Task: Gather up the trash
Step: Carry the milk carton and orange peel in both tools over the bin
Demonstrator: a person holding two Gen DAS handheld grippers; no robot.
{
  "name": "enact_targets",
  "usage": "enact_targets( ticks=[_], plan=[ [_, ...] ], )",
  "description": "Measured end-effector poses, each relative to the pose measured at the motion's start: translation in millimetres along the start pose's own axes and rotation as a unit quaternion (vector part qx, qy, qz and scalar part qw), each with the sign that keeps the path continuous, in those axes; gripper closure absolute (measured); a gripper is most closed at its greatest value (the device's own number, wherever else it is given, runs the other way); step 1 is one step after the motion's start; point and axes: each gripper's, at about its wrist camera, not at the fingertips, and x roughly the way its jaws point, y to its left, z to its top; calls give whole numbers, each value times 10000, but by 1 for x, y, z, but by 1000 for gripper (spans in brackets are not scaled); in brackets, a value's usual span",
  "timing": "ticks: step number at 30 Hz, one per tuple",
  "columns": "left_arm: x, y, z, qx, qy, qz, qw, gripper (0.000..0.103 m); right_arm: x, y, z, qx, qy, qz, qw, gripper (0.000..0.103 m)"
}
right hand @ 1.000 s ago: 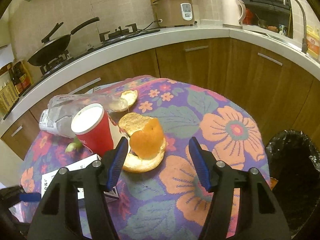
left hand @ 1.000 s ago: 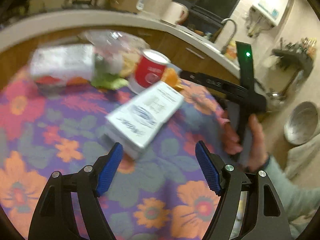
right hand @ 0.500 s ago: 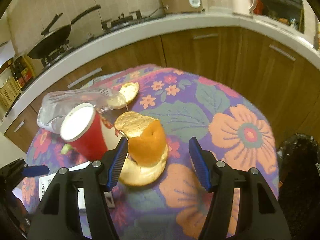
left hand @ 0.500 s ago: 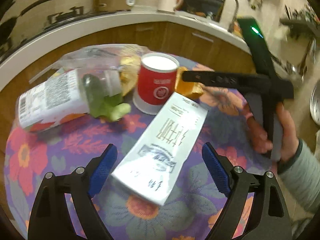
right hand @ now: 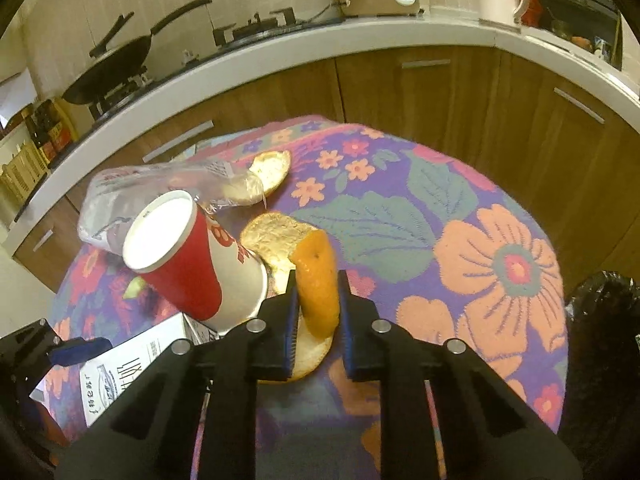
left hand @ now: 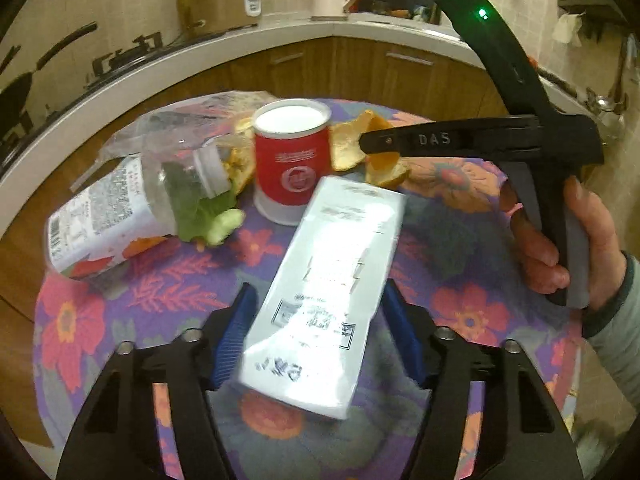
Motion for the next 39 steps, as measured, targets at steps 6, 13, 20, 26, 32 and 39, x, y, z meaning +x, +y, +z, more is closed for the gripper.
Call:
enact_targets(
  ticks=[6, 13, 20, 26, 32, 39],
  plan=[
    [-14, 1, -7, -420, -310, -452, 9976, 53, -27, -9, -6, 32, -261, -176, 9995, 89],
    [-41, -22, -5, -468, -813, -861, 9919, 53, -77, -34, -14, 230, -713, -200, 9970, 89],
    [-38, -62, 21, -181, -961, -1113, 9890, 53, -131, -69, -27, 267, -1129, -554, 9917, 89],
    [-23, -108, 49, 75, -949, -1358, 9862, 53, -176, -113, -42, 552, -1454, -860, 9841, 89],
    [-1, -162, 81, 321, -808, -1523, 9845, 53, -201, -166, -64, 1071, -1546, -1122, 9757, 89],
    [43, -223, 109, 441, -415, -1567, 9858, 52, -198, -220, -93, 1676, -1364, -1355, 9669, 89]
  ],
)
